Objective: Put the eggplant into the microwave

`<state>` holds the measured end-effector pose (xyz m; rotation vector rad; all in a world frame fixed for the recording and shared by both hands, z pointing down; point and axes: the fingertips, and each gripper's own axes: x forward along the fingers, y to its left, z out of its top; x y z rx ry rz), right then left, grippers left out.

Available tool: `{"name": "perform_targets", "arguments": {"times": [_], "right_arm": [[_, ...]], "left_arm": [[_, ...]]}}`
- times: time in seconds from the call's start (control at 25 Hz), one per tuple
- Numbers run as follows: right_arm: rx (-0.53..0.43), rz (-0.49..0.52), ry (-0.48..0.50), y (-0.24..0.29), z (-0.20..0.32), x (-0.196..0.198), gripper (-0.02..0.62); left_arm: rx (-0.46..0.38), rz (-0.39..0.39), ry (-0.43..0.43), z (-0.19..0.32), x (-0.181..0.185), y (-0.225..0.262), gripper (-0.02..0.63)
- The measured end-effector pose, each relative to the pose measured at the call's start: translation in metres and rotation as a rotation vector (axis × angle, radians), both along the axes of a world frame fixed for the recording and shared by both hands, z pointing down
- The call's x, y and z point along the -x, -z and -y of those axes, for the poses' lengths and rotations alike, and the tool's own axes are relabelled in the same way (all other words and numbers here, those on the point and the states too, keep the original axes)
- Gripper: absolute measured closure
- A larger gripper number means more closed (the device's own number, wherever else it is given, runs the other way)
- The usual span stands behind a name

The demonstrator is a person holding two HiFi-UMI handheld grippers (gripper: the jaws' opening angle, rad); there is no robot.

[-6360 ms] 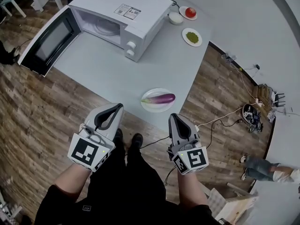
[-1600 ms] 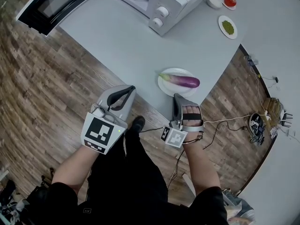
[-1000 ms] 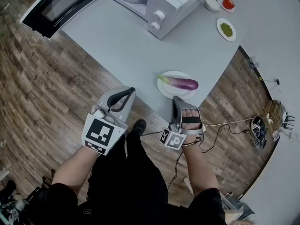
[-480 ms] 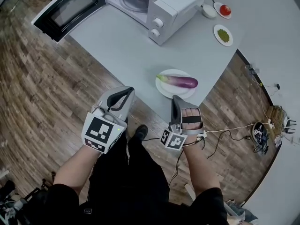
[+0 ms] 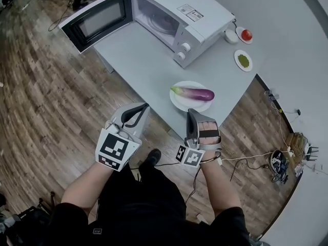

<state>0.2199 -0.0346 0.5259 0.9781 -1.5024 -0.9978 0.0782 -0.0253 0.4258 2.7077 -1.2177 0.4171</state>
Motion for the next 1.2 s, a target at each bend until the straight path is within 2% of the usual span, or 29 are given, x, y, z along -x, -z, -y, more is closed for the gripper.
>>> {"name": "perform_targets", "arguments": {"times": [0.4,1.2], "right_arm": [[0.007,0.012,-0.035,0.02,0.024,0.062,0.574],[-0.06,0.001,-0.092,0.05,0.123,0.19,0.572]], "left_arm": [[-0.014,0.021,-0.032,0.015,0.063,0.014,0.598],[-0.046,0.007,-0.116,0.106,0.174,0.028,0.598]]}}
